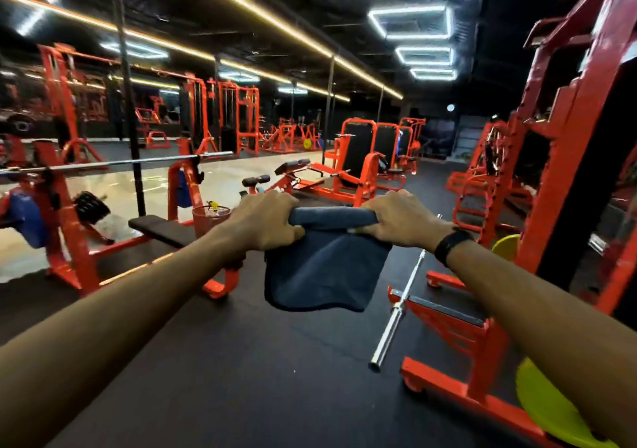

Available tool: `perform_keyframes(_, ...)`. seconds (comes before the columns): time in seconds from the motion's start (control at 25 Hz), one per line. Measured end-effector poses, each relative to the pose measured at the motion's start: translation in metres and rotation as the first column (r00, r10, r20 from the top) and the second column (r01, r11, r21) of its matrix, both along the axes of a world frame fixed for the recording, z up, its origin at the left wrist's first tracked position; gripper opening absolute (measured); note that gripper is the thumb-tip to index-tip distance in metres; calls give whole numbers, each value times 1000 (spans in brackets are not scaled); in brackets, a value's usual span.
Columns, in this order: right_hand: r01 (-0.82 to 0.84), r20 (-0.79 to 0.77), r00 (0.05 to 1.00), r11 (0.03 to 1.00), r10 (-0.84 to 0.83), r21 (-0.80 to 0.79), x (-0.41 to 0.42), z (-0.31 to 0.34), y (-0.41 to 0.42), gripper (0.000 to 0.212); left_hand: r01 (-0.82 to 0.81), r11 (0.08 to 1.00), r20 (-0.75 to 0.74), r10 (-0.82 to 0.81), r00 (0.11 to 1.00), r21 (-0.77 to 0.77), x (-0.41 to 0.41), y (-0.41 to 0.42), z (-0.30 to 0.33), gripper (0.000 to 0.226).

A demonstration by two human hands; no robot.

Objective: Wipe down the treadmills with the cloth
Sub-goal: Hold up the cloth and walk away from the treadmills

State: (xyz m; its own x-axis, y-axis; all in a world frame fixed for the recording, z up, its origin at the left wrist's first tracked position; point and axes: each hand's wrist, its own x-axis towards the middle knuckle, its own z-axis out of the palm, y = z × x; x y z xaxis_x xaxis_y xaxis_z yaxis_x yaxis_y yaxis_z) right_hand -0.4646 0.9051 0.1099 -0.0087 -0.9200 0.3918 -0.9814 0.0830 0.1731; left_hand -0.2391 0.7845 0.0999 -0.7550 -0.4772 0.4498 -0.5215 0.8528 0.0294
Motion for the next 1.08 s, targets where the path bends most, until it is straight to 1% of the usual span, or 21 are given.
perform_keyframes(0.08,-7,53,999,1000,7,-6,-40,-6,-53,35,-1,1000,-25,1,1000,-20,-39,-53,-2,13)
perform_keyframes(0.2,-9,47,999,999,7,49,-101,-24,-134,40,-5,999,63,8,998,-49,-99,-134,-20,14)
perform_keyframes(0.24,-15,34,999,998,13,59,-122,-23,-161,41,-8,998,72,13,997,-66,-119,-162,-20,13)
perform_keyframes(0.32,-10,32,999,997,8,73,-157,-9,-208,38,-17,997,62,21,998,-72,-153,-212,-9,12)
perform_keyframes(0.4,-23,44,999,998,20,50,-193,13,-262,41,-9,998,50,12,999,-62,-188,-265,11,10)
perform_keyframes(0.52,-77,68,995,996,73,52,-228,30,-351,43,-50,998,63,52,997,-32,-219,-341,22,10)
perform_keyframes(0.64,-145,59,988,984,140,102,-241,9,-436,43,-123,992,119,123,985,-1,-229,-418,1,9)
perform_keyframes(0.72,-189,59,982,970,182,153,-249,-25,-498,45,-166,985,187,153,970,54,-234,-479,-25,15)
perform_keyframes(0.76,-209,51,978,961,203,181,-253,-44,-530,46,-184,977,233,156,960,105,-235,-511,-39,19)
perform_keyframes(0.84,-245,42,969,937,243,250,-257,-78,-595,45,-218,942,341,124,932,254,-235,-576,-68,23)
perform_keyframes(0.88,-259,43,965,923,257,286,-256,-90,-628,44,-233,919,374,105,922,317,-234,-608,-81,22)
perform_keyframes(1.0,-279,73,960,884,272,375,-255,-106,-721,39,-301,851,399,119,909,431,-228,-690,-106,19)
perform_keyframes(1.08,-306,102,952,882,289,360,-249,-113,-786,36,-345,818,411,148,900,461,-223,-745,-113,22)
